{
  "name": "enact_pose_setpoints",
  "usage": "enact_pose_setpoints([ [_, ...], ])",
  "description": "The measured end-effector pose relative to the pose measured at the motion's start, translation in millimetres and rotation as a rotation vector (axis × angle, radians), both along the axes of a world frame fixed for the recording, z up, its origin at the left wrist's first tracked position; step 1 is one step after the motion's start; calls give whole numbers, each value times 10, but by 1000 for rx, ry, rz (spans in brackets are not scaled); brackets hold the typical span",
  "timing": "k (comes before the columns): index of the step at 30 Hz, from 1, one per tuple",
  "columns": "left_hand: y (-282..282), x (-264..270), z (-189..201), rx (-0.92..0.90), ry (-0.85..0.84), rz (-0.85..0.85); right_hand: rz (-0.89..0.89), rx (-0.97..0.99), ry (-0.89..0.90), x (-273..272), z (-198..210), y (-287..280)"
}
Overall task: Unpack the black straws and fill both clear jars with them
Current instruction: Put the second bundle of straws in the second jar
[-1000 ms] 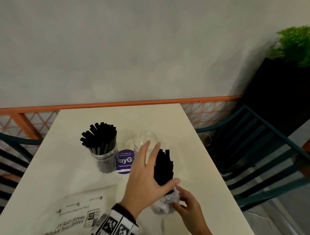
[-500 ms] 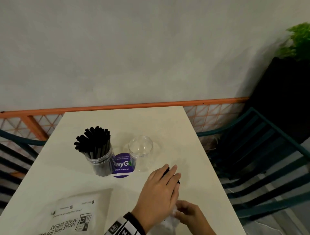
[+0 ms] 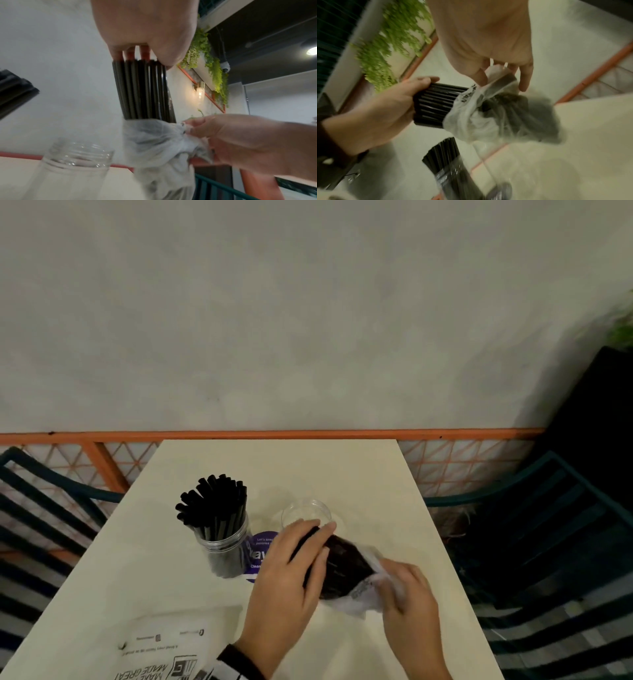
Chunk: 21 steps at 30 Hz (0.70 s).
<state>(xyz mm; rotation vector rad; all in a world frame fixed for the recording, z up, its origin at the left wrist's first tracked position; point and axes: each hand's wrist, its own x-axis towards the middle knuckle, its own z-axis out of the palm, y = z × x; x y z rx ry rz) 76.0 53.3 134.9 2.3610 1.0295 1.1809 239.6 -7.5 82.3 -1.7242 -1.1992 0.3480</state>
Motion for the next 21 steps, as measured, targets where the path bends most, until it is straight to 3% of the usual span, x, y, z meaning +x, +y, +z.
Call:
enact_pose_setpoints([
  [3,223,14,17,-162,-82,9,-80,104,-170,74,291,283],
  [9,639,183,-168,-407,-43,63,-111,304,-494,213,515,883],
  [16,897,346,-642,-477,160,180,55,355,-717,312,374,1286],
  [21,883,381,-819,-462,170,245,164,366,-821,333,348,1367],
])
